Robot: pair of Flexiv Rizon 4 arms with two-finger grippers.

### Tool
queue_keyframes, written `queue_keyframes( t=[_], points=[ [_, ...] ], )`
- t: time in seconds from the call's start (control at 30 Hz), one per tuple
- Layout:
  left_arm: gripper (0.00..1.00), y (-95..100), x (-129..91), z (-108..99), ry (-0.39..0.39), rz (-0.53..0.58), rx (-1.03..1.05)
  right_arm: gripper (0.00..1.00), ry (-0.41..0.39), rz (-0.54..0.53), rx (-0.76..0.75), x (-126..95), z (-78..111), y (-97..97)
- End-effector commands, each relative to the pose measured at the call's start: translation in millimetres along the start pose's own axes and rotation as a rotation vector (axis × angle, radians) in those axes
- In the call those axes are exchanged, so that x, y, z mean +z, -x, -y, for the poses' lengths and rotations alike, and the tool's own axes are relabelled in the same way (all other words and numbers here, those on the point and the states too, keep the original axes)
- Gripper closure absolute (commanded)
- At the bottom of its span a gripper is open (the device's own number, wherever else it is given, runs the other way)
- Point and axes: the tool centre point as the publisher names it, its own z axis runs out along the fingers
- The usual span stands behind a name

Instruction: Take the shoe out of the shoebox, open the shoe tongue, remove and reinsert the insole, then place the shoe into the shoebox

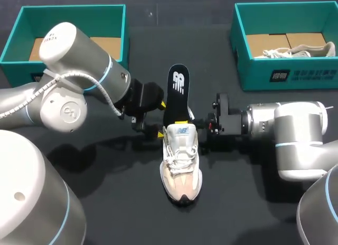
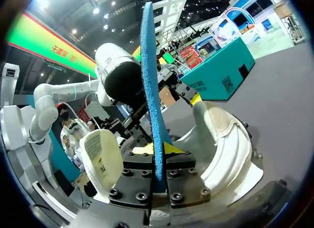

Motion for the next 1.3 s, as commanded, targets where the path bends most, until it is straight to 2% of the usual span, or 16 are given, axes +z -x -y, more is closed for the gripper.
queue_keyframes(
  t=[0.03, 0.3, 0.47, 0.5, 0.53, 0.63, 1.3],
  points=[
    [0.0, -0.3, 0.9, 0.1, -0.002, 0.0, 0.001, 1.0, -0.011, 0.002, 0.019, 4.9, 8.3, 0.2],
    [0.0, -0.3, 0.9, 0.1, -0.002, 0.0, 0.001, 1.0, -0.014, 0.001, 0.038, 4.7, 13.5, -1.4],
    [0.0, -0.3, 0.9, 0.1, -0.002, 0.0, 0.001, 1.0, -0.006, -0.011, 0.005, 4.8, 5.2, -3.6],
    [0.0, -0.3, 0.9, 0.1, -0.002, 0.0, 0.001, 0.95, -0.006, -0.015, -0.003, 4.9, 3.1, -3.8],
    [0.0, -0.3, 0.9, 0.1, -0.002, 0.0, 0.001, 0.85, -0.008, -0.018, -0.011, 5.1, 0.8, -4.1],
    [0.0, -0.3, 0.9, 0.1, -0.002, 0.0, 0.001, 0.8, -0.016, -0.025, -0.03, 5.9, -5.5, -4.1],
    [0.0, -0.3, 0.9, 0.1, -0.002, 0.0, 0.001, 0.76, -0.071, -0.045, -0.1, -0.6, -38.2, -5.3]
  ],
)
